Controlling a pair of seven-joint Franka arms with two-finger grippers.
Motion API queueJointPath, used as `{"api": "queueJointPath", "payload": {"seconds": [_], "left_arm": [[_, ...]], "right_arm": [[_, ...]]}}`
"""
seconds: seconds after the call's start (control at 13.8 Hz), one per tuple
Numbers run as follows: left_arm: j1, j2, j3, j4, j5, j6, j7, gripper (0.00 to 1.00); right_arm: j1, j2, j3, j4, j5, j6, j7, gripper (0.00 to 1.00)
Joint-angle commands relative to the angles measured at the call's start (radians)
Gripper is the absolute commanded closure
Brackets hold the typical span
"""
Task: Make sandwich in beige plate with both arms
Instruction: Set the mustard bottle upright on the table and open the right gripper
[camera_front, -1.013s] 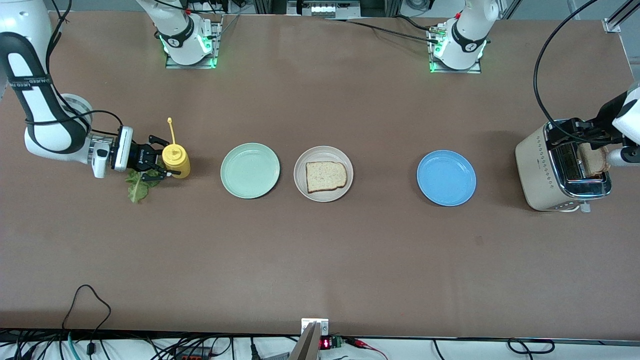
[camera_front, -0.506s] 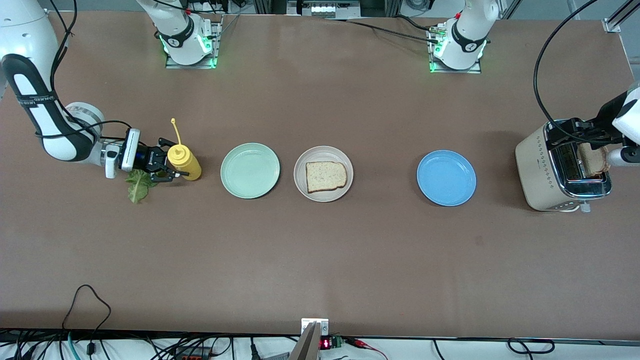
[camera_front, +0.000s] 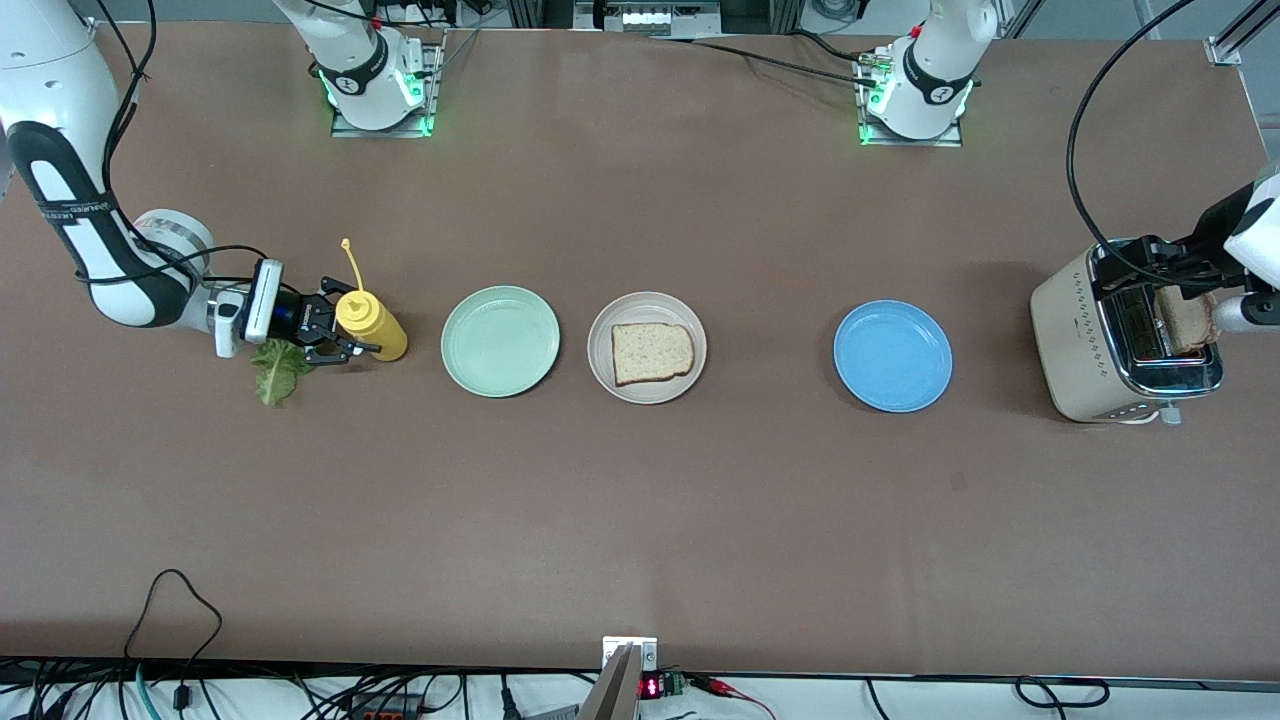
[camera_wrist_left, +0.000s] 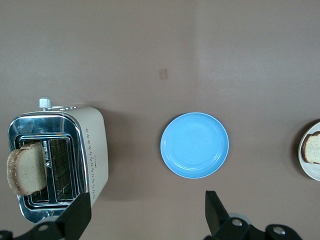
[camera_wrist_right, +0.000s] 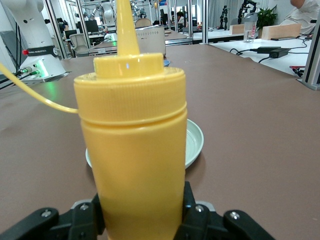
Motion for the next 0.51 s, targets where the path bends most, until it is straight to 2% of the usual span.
{"api": "queueJointPath", "payload": {"seconds": [0.0,0.36,0.43], "left_arm": [[0.006,-0.008,-0.007,0.009,0.005,-0.014,0.018,0.0],[0.006,-0.018,-0.007,-0.003,0.005,-0.017,0.018,0.0],[0.006,-0.018,-0.007,-0.003,0.005,-0.017,0.018,0.0]], "right_arm": [[-0.016,0.024,0.011,0.024,0.021,-0.016,-0.018,0.93],[-0.018,0.058,0.011,0.03,0.021,-0.016,-0.018,0.87],[-0.018,0.058,0.011,0.03,0.021,-0.016,-0.018,0.82]]}}
